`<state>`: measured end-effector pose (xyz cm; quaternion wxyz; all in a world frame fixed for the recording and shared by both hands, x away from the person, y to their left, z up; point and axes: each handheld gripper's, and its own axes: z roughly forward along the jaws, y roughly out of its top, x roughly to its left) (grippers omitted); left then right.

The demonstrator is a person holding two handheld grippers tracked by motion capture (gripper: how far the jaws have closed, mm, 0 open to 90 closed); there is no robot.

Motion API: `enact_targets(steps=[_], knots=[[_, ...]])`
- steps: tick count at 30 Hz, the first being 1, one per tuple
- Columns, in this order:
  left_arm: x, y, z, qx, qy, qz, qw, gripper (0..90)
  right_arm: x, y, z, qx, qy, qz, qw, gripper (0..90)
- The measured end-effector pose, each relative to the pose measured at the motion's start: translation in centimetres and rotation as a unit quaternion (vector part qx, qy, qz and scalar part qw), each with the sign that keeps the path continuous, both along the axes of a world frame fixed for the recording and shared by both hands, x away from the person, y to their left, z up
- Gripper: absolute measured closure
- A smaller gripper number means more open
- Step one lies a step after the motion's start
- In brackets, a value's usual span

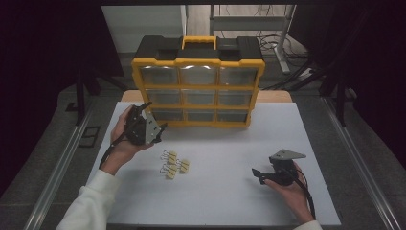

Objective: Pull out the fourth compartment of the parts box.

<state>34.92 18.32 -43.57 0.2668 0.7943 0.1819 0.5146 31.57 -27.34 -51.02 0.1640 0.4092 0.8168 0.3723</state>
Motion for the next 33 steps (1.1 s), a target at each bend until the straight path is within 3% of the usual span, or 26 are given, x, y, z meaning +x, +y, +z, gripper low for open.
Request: enact_targets(steps=[20,33], knots=[[1.2,-0.5,-0.7,0.004,-0.001,0.001,1.0,15.2,0.0,0.0,-0.1,-0.002,0.001,0.001,1.0,14.1],[1.9,-0.7,-0.3,0.009,-0.006,0.002,0.9999,15.2,0.0,0.1,-0.1,-0.002,0.002,0.002,1.0,14.1]])
